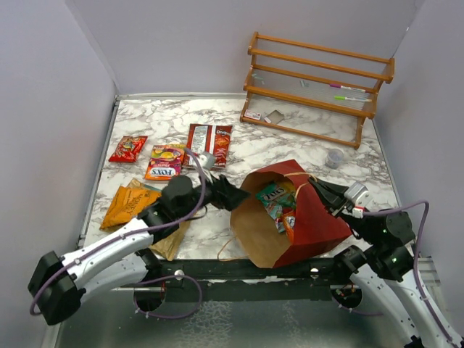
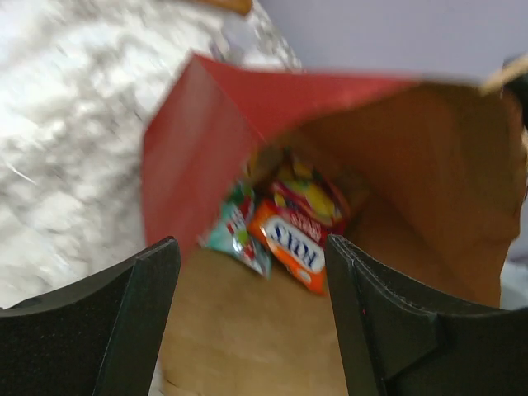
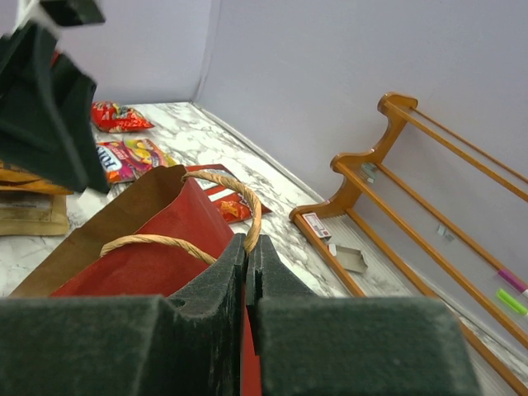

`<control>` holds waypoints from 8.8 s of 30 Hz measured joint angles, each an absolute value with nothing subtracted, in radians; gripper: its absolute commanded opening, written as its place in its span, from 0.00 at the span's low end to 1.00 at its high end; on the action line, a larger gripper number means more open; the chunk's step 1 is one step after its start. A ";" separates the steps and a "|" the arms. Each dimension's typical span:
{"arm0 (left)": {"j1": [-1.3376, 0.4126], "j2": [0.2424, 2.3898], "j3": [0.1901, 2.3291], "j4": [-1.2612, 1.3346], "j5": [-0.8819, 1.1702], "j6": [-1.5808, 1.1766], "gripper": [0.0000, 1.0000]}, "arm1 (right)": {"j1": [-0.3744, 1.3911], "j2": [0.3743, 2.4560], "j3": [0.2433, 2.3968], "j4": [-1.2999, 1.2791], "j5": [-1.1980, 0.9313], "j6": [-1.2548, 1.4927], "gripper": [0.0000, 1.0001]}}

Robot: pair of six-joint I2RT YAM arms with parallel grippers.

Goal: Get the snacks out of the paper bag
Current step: Take out the snack from the paper bag, then place the snack at the center of the board, then take out the snack from the paper bag.

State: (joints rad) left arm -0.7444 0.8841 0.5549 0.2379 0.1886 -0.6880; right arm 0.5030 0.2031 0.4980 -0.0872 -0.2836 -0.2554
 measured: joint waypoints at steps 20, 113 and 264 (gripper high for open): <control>-1.405 1.293 0.577 0.421 -0.559 -0.540 0.71 | 0.503 0.229 0.498 -0.086 -0.284 -0.255 0.02; -1.259 1.435 0.569 0.757 -0.726 -0.877 0.00 | 0.503 0.215 0.497 -0.082 -0.296 -0.256 0.02; -0.478 0.985 0.960 -0.137 0.457 -0.258 0.69 | 0.503 0.199 0.714 -0.463 -0.167 -0.421 0.02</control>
State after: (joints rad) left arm -0.4778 0.9848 0.9600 -0.1368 0.4572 -0.2581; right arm 0.5030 0.1989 0.7136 -0.4629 -0.1669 -0.4213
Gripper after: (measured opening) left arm 0.687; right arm 0.027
